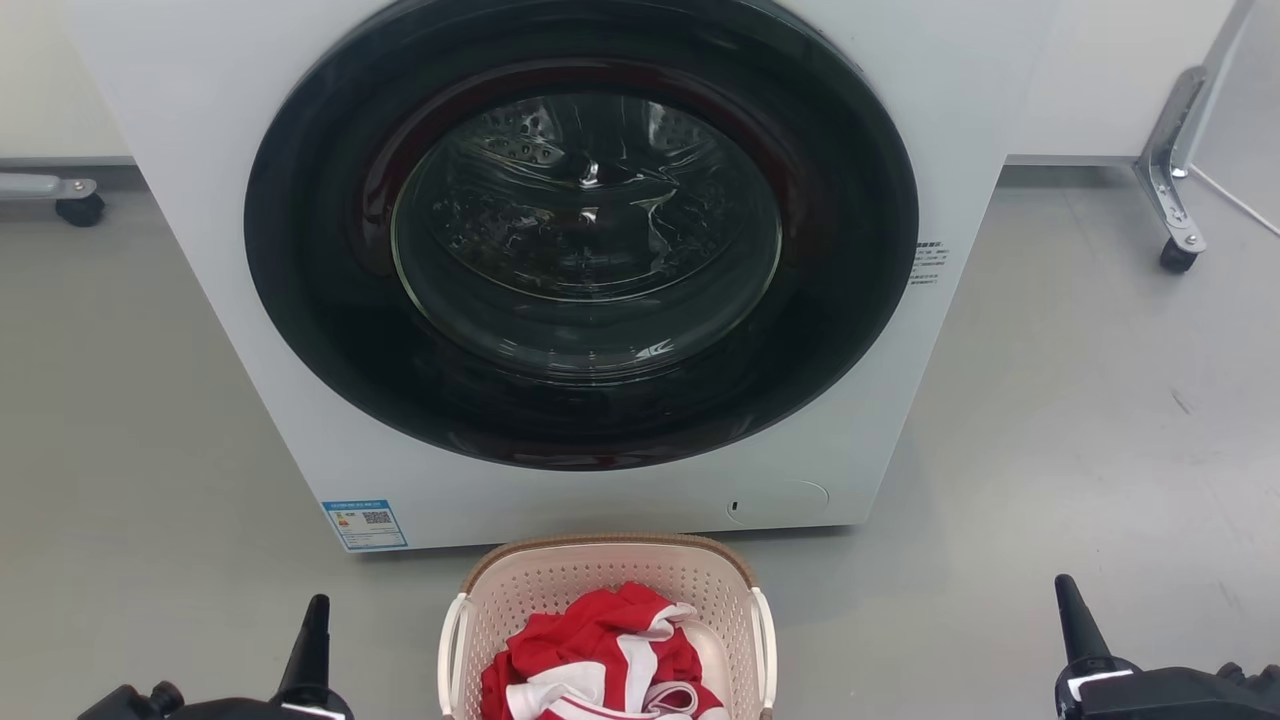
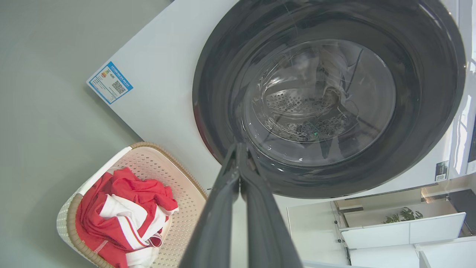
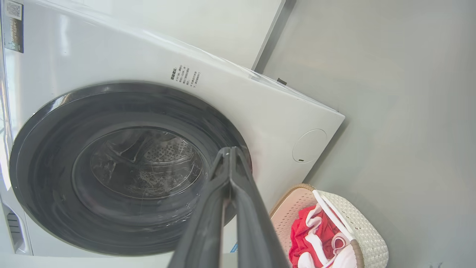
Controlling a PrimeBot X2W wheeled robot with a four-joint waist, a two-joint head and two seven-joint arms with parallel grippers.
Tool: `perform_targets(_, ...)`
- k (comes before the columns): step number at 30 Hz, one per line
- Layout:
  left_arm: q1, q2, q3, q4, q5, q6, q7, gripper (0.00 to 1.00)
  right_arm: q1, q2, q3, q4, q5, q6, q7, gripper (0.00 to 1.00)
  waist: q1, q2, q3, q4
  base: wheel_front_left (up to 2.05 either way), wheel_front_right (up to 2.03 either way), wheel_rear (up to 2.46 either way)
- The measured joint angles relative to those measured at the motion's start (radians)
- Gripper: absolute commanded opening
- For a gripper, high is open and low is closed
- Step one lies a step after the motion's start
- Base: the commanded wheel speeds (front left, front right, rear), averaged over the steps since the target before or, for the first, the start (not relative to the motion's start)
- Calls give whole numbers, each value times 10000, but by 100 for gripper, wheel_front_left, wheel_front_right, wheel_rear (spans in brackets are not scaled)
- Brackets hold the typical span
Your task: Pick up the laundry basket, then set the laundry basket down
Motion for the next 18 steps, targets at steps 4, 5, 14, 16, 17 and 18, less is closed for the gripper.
perform_targets(4,-107,-6,130,73,-566,-128,151,0,-65,15,-192,36,493,94,173,0,0,0,8,-26,0,0,0)
perform_targets(5,-141,-15,153,79,-671,-153,186,0,-103,17,-236,46,614,121,198,0,0,0,10,-32,0,0,0)
perform_targets(14,-376,-48,420,176,-1904,-341,495,0,-228,40,-652,140,1730,347,527,0,0,0,28,-90,0,0,0)
perform_targets(16,-394,-50,445,186,-2029,-422,541,0,-246,42,-696,148,1845,364,531,0,1,0,30,-96,0,0,0)
perform_targets(17,-406,-54,466,196,-2224,-430,585,0,-271,46,-746,163,1990,420,589,0,0,0,32,-102,0,0,0)
perform_targets(18,-411,-63,489,209,-2359,-466,593,0,-303,48,-794,178,2125,437,616,0,1,0,34,-109,0,0,0)
